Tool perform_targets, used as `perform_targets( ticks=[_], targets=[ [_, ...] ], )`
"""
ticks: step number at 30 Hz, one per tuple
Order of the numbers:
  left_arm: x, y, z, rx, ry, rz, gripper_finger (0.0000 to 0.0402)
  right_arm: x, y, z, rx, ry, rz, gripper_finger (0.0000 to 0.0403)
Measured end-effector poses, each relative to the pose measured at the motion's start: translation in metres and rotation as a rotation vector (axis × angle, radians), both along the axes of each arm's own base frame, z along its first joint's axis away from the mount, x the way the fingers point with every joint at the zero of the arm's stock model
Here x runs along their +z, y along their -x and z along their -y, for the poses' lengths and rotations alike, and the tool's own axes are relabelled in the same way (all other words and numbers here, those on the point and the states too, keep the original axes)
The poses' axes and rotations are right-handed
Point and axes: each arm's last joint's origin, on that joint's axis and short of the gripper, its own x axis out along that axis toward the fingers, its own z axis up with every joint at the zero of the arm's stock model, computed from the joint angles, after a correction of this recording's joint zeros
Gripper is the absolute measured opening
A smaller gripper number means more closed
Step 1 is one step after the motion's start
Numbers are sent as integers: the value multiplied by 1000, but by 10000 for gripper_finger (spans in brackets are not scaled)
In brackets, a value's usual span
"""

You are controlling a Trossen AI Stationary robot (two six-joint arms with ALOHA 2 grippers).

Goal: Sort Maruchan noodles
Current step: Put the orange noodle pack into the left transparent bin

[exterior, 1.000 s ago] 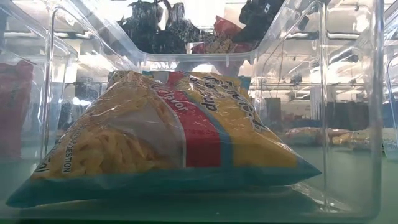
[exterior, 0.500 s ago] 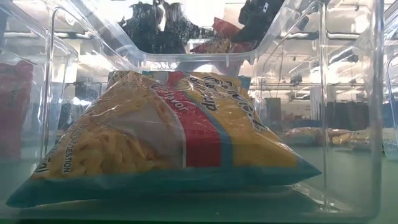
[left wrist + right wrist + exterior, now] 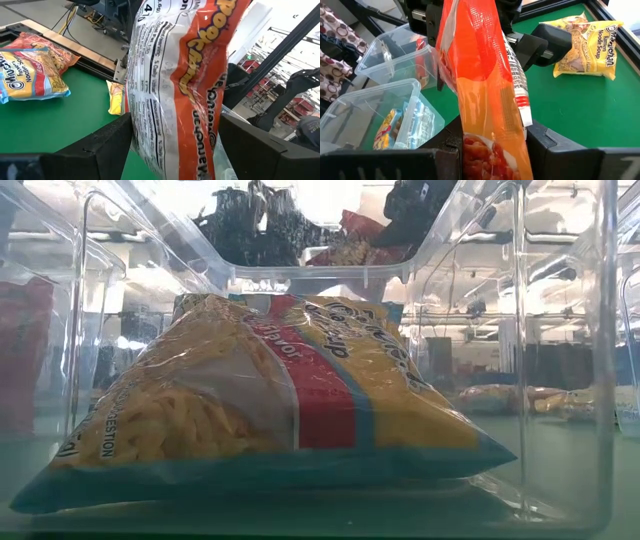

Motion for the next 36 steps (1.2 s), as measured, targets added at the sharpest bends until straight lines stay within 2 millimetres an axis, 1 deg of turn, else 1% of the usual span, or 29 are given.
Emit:
perform_targets(
  ticks=[7, 10, 13, 21, 25, 31, 36],
  targets=[
    [-1, -13, -4, -26, 5, -2, 272, 0, 0, -1, 7, -4, 1, 107],
    [0, -15, -5, -38, 10, -8, 270, 1, 0, -1, 13, -5, 5, 107],
    [1, -15, -5, -37, 13, -17, 255, 0, 0, -1, 15, -7, 0, 107],
    [0, -15, -7, -26, 14, -19, 189, 0, 1, -2, 21, -1, -4, 107],
    [0, -15, -8, -20, 15, -21, 165, 0, 1, -2, 24, -7, -7, 107],
    [1, -15, -8, -18, 23, -18, 156, 2, 4, -4, -13, -77, -27, 112],
    [1, -14, -8, -11, 24, -20, 156, 8, 19, -11, -12, -119, -71, 136]
  ],
)
